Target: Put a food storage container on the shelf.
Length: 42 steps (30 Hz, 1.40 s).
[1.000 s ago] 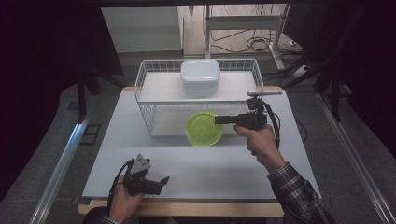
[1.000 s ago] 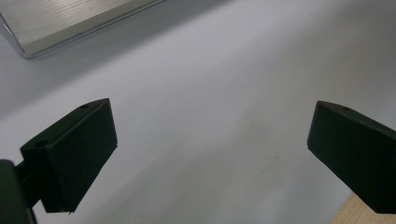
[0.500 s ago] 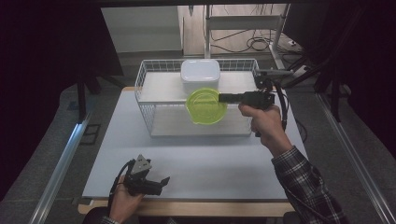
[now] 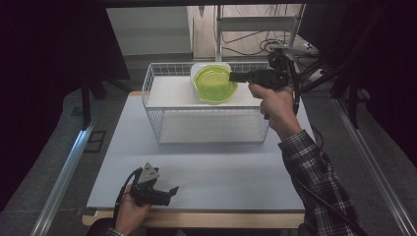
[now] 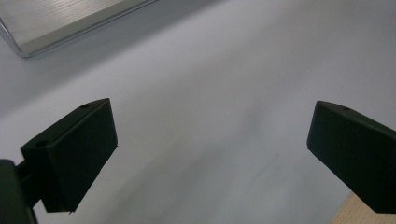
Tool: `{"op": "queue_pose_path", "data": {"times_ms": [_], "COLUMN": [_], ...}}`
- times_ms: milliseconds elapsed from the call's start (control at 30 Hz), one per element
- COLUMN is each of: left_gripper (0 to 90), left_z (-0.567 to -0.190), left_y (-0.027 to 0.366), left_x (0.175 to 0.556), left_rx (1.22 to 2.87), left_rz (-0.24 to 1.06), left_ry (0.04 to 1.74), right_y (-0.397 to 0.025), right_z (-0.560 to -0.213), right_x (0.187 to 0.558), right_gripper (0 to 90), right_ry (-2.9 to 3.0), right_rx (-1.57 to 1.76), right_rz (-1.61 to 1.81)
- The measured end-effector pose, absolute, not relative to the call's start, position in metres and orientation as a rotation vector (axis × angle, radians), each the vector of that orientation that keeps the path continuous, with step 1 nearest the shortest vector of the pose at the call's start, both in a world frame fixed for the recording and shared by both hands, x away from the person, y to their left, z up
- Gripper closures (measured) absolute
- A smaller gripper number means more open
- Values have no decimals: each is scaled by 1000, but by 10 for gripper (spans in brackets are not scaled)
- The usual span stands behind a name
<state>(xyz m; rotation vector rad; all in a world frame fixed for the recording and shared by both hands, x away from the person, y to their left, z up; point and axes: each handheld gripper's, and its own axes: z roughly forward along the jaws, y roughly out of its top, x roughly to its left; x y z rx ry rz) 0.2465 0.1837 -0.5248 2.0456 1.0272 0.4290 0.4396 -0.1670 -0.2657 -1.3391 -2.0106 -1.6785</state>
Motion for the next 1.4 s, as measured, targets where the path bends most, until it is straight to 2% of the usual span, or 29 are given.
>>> {"op": "queue_pose_path", "data": {"times_ms": [500,1133,1400], "left_gripper": [17,18,18], "left_z": [-525,-525,-525], "left_y": [183,183,182], "left_x": [246,246,246], "left_rx": [2050,2056,2066], "left_rz": [422,416,414], "left_ry": [1020,1011,1006], "right_y": [-149,-130,-125], "right_z": [-254,-254,-253], "right_x": [474,496,500], "right_gripper": [818,814,758], "right_ry": [-1962,-1964,-2028], "right_rx": [-1497,-1632,-1692], "right_rz": [-1780,-1766,-1731]}}
